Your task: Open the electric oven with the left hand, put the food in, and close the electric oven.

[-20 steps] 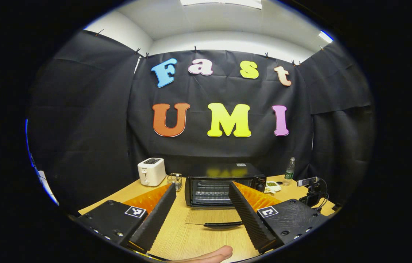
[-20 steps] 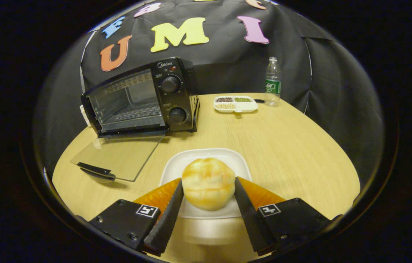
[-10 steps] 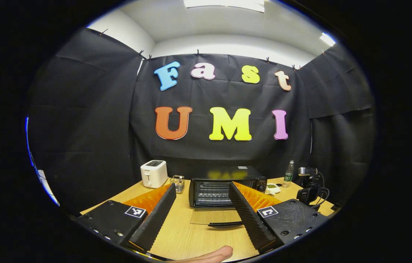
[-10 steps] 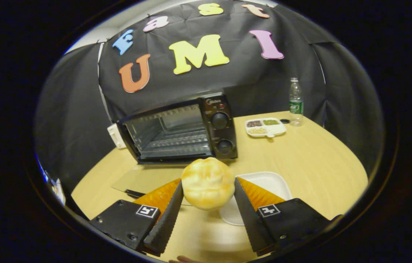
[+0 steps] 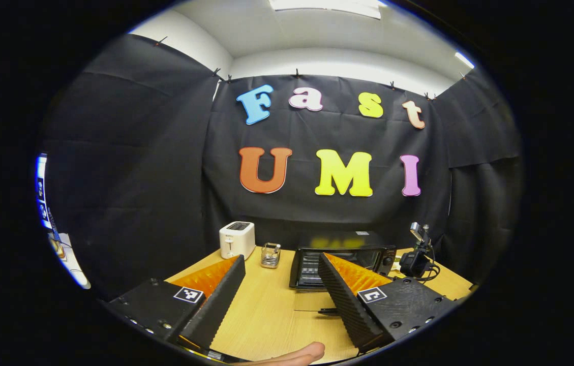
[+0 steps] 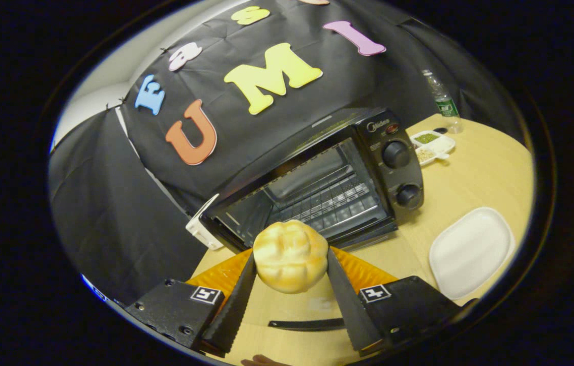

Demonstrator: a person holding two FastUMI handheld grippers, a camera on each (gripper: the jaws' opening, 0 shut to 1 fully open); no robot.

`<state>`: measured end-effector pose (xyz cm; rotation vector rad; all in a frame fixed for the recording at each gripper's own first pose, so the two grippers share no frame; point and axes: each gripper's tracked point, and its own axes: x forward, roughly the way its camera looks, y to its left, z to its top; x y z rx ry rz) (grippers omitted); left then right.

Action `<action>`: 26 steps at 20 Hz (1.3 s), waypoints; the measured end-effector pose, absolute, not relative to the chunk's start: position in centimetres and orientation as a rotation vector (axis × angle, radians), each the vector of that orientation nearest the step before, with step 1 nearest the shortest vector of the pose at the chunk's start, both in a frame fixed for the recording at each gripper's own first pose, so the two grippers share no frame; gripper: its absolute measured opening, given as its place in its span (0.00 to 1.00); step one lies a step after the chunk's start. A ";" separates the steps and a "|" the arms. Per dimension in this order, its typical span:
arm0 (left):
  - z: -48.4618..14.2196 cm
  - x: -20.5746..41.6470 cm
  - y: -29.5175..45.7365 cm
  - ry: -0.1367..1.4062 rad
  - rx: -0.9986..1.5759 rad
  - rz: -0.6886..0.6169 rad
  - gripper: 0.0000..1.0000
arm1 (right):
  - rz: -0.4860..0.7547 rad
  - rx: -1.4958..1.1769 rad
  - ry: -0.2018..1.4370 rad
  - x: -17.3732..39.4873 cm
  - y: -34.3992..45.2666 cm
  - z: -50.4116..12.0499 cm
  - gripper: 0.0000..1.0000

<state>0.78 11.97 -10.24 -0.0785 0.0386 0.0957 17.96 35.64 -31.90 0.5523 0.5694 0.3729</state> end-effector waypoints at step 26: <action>-15.3 4.9 13.5 0.163 -0.079 0.101 0.95 | 0.184 0.259 0.530 31.5 36.9 -37.4 0.89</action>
